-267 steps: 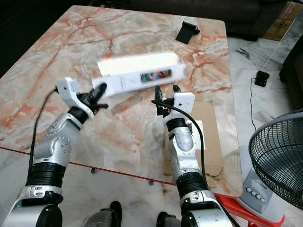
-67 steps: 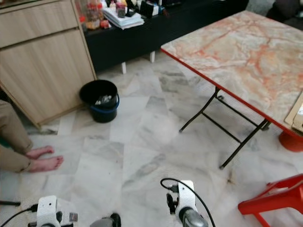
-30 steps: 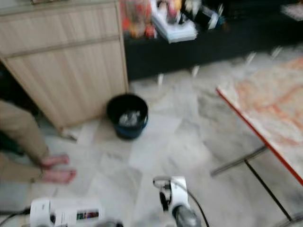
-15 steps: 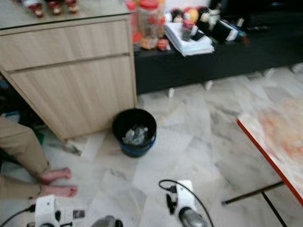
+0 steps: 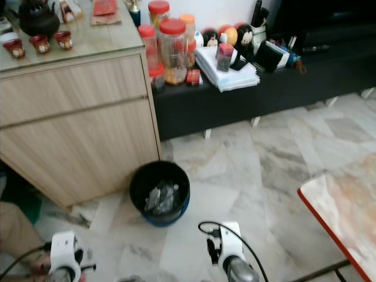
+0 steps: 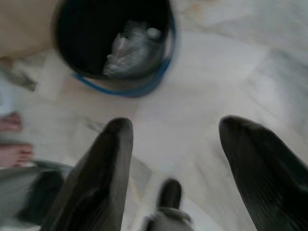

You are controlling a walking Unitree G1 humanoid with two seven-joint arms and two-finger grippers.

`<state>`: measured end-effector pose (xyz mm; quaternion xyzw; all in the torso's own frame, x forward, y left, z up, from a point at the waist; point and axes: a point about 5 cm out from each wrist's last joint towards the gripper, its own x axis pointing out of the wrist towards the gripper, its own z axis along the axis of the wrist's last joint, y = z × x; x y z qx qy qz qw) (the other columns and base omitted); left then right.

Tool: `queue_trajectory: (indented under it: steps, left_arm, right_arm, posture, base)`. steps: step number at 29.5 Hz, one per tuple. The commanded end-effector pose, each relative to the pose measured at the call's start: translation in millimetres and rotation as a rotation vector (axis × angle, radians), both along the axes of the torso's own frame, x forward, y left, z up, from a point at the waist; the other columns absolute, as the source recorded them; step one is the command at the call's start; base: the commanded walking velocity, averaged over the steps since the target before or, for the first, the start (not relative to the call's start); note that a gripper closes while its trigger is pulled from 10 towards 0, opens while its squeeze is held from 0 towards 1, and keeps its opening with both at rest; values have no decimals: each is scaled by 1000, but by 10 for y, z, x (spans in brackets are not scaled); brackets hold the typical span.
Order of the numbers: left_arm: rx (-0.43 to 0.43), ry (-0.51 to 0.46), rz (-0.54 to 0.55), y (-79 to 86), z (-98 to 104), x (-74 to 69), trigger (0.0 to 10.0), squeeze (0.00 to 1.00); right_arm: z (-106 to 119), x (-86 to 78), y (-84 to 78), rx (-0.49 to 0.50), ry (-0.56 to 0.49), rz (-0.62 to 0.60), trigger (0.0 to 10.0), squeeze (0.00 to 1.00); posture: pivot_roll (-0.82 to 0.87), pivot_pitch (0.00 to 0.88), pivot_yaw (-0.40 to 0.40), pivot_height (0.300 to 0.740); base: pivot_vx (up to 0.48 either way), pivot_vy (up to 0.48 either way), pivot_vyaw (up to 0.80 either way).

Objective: Picking trash to rubbish bin

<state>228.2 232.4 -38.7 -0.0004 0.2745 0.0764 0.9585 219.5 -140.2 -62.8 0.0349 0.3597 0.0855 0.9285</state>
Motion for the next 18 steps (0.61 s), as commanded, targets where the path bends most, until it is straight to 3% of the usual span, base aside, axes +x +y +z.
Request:
queue_trajectory:
  steps: [1,9,10,11,12,18]
  left_arm:
    - [26,-59,-93,-62,100,123,10000,0]
    - [27,-73,-111,-84,121,149,10000,0]
    - [-26,-158,-192,-262,291,382,10000,0]
    - [-103,-263,-348,-567,551,665,10000,0]
    - [-120,-284,-390,-643,611,719,10000,0]
    - [-214,-275,-506,-846,633,735,10000,0]
  right_arm:
    - [72,99,73,16,-48,32,10000,0]
    - [77,105,73,16,-51,35,10000,0]
    - [142,194,117,34,-83,47,10000,0]
    - [245,324,194,58,-133,76,10000,0]
    - [271,354,215,63,-144,85,10000,0]
    - [360,446,306,88,-186,137,10000,0]
  posture:
    - [102,143,2,740]
    - [102,143,2,740]
    - [102,168,0,740]
    - [103,175,0,740]
    - [103,175,0,740]
    - [101,186,2,740]
  base:
    - [480,0,0]
    - [480,0,0]
    - [480,0,0]
    - [274,0,0]
    - [274,0,0]
    - [0,0,0]
